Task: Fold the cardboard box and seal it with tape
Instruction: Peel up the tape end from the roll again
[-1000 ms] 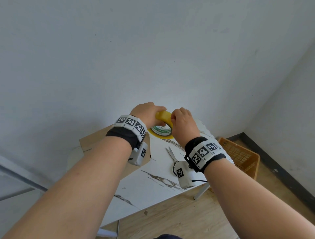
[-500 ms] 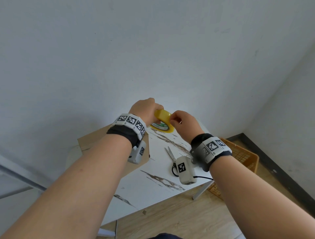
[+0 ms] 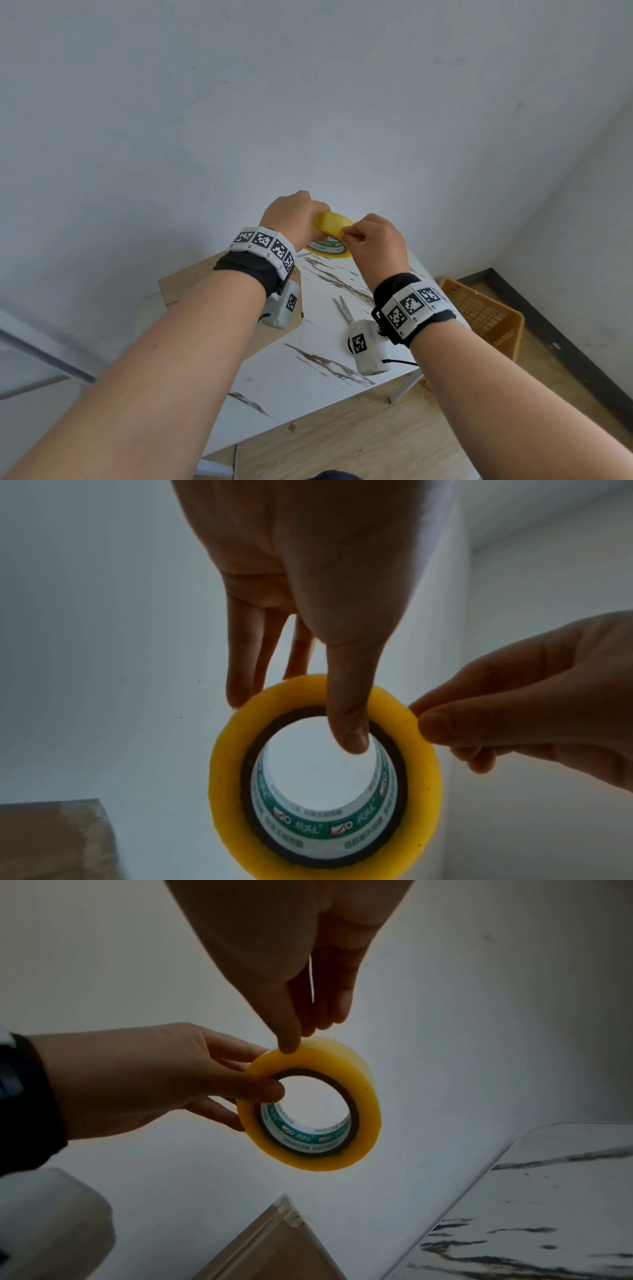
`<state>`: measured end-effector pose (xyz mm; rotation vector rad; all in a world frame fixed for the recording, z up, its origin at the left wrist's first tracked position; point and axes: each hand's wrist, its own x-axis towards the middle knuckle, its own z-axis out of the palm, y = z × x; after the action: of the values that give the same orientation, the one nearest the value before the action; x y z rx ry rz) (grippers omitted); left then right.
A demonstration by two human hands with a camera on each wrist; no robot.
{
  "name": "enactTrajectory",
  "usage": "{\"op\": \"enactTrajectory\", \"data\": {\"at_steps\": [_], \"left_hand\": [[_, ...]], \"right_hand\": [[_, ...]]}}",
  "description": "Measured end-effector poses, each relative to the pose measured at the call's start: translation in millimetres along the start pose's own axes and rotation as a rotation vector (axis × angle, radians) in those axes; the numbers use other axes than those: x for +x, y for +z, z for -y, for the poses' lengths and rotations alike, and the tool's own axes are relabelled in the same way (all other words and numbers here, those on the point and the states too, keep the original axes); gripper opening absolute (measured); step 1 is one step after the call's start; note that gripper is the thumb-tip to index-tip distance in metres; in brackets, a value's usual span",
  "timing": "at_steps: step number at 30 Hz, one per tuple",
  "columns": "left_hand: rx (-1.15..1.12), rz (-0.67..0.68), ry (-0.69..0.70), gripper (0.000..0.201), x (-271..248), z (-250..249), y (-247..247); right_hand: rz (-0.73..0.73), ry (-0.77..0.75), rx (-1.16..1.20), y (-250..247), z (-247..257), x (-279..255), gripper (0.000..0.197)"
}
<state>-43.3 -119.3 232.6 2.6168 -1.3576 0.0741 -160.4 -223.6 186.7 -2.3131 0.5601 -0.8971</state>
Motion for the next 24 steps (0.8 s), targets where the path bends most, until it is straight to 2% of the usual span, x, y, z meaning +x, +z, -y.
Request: {"op": "enactTrajectory", "data": {"at_steps": [9,14,18,24], "left_hand": [[0.063,-0.042,0.021,0.015,-5,-1,-6],[0.110,-0.078,0.030,0.015,-8,-6,-5],[0.133,-0.070,0.042,0.012,-9,-5,-5],[0.129,0.019,0.050,0.016,-9,-5,-4]], "right_hand": [[0.052,-0.011,0.010,-1,2,0,0.009],[0.084,-0.092,-0.116,-2,1,-2,0.009],[0.244,-0.120,-0.125,-5,1,0,0.010],[0.465,0.081,0.019,-19,4,2,0.009]]}}
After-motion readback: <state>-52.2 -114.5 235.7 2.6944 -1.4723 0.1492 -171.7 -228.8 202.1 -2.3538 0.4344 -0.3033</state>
